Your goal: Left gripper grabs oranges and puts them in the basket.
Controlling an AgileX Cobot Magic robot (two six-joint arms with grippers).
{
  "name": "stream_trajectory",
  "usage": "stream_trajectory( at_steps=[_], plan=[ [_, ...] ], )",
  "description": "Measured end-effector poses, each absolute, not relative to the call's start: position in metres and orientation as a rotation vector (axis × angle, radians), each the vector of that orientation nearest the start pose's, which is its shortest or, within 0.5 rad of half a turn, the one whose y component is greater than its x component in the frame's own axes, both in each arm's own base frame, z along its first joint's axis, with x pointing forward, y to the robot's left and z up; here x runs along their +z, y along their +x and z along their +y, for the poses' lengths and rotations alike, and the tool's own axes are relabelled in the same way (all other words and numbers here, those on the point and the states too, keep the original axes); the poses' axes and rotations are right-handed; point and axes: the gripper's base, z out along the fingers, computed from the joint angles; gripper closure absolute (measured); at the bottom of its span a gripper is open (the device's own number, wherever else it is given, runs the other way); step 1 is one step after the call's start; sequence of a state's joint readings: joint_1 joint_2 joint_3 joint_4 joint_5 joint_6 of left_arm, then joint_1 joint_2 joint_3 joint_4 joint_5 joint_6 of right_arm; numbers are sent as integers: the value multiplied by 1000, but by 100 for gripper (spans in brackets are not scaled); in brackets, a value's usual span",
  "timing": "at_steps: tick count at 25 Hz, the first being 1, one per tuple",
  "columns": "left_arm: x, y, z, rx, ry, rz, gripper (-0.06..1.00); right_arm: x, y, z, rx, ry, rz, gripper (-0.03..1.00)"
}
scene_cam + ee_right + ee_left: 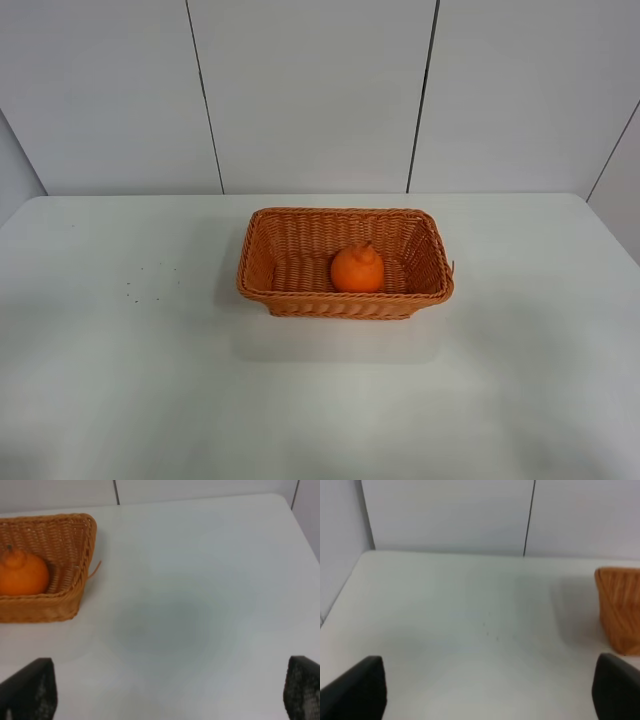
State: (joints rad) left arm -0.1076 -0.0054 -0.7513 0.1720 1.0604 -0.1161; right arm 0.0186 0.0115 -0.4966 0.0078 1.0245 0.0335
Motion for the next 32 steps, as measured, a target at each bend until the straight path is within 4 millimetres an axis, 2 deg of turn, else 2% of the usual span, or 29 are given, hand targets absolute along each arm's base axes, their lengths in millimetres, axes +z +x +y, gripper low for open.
stream_trajectory(
  at_steps=[4,9,11,32],
  plan=[
    [325,-30,16,32,-25,1853,2,279,-1,1,42,15,2023,27],
    [286,-9,10,0,-1,2002,2,279,-1,1,42,15,2023,27],
    [280,-6,9,1,12,2027,2,279,-1,1,42,15,2023,27],
    [277,-4,8,5,30,2036,2,279,-1,1,42,15,2023,27]
  ],
)
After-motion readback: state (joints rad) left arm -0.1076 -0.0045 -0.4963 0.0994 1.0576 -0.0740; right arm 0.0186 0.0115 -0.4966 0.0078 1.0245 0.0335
